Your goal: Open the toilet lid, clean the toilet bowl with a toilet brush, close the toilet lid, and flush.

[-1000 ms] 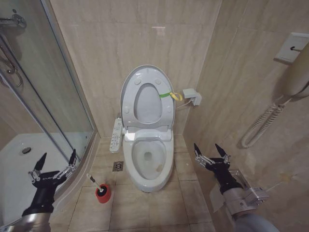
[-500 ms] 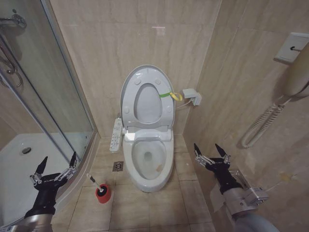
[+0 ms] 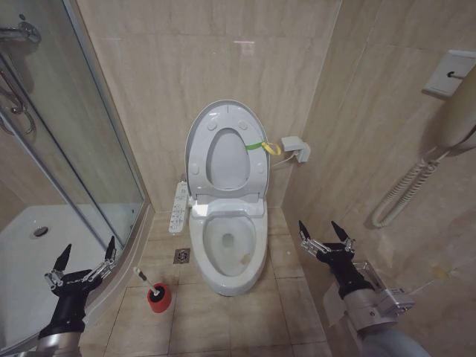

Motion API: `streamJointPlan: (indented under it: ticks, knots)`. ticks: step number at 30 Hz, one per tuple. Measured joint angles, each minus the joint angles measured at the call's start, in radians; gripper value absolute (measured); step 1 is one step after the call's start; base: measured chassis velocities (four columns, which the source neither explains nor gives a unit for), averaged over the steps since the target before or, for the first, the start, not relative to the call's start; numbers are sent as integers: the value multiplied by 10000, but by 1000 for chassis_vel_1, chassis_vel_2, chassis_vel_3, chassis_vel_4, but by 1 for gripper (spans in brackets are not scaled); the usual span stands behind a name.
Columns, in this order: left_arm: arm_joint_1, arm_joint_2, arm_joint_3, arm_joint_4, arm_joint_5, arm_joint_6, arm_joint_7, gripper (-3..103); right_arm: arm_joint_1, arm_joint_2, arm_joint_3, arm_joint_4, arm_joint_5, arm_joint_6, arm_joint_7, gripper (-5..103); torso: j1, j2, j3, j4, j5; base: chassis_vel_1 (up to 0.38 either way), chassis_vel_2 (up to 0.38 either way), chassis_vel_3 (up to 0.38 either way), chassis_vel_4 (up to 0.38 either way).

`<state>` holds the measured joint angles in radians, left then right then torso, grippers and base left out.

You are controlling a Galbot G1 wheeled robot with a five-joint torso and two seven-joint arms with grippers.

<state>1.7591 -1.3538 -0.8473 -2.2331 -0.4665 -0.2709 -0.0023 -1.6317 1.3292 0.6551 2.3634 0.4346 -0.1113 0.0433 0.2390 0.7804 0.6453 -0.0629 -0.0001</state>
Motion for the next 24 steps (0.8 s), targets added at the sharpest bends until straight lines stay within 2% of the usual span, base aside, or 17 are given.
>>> streamJointPlan:
  ticks: [15,24]
  knots:
    - [-29,-54,9,-9,1,-68,53,100,-1,0,-1,0,0,0,0,100,-1,1,-1,-1,1,0,0,0,0]
    - [-112,3,-24,53,-177,-72,81,100,1,0,-1,0,0,0,0,100,7,0,2,2,0,-80,71,74,-67]
